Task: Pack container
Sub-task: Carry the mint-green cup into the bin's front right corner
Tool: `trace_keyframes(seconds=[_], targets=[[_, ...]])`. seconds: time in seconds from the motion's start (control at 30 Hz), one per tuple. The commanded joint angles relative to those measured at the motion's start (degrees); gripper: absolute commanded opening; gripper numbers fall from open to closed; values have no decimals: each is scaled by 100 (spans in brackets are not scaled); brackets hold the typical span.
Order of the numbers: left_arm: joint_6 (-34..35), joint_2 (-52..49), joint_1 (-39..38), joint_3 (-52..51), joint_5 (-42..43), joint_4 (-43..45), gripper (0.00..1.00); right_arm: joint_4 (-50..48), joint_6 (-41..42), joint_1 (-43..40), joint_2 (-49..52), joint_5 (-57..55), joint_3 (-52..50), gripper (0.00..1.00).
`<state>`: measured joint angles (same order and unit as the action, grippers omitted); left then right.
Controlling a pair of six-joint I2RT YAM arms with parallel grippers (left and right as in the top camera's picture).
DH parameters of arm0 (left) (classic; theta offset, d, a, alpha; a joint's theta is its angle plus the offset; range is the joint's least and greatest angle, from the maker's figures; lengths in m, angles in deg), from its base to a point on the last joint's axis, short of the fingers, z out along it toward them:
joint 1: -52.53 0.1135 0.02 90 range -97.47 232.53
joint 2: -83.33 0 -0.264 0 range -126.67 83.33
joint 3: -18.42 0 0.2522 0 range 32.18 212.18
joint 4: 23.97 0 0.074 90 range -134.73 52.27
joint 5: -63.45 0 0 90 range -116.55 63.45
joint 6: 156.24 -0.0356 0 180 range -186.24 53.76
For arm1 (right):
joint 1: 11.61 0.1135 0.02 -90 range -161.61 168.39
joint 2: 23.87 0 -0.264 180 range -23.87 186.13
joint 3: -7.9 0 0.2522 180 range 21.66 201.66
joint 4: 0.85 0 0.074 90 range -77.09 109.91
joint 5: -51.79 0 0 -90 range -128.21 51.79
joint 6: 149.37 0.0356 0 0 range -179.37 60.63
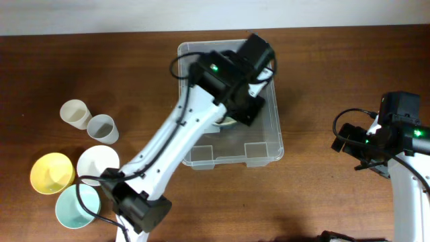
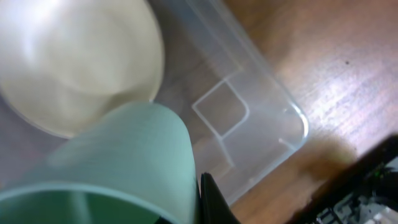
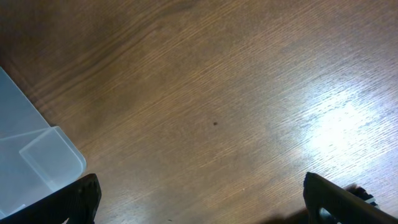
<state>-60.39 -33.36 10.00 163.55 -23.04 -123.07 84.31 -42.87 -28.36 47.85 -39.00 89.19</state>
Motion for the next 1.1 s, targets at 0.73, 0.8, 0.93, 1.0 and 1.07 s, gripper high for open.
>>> trace_keyframes(seconds=[0.73, 0.8, 0.93, 1.0, 1.07], targets=[[-151, -76, -391, -2844, 831, 2750, 1, 35, 55, -13, -28, 15, -11, 100], [-164, -96, -511, -2850, 828, 2767, 1, 35, 55, -13, -28, 13, -11, 100], [-157, -140, -723, -2911, 831, 2758, 1, 44, 55, -13, -28, 13, -11, 100], [-155, -149, -789, -2970, 831, 2702, 1, 44, 55, -13, -28, 13, -11, 100], [-157, -149, -796, -3001, 828, 2658, 1, 42, 55, -13, -28, 13, -11, 100]])
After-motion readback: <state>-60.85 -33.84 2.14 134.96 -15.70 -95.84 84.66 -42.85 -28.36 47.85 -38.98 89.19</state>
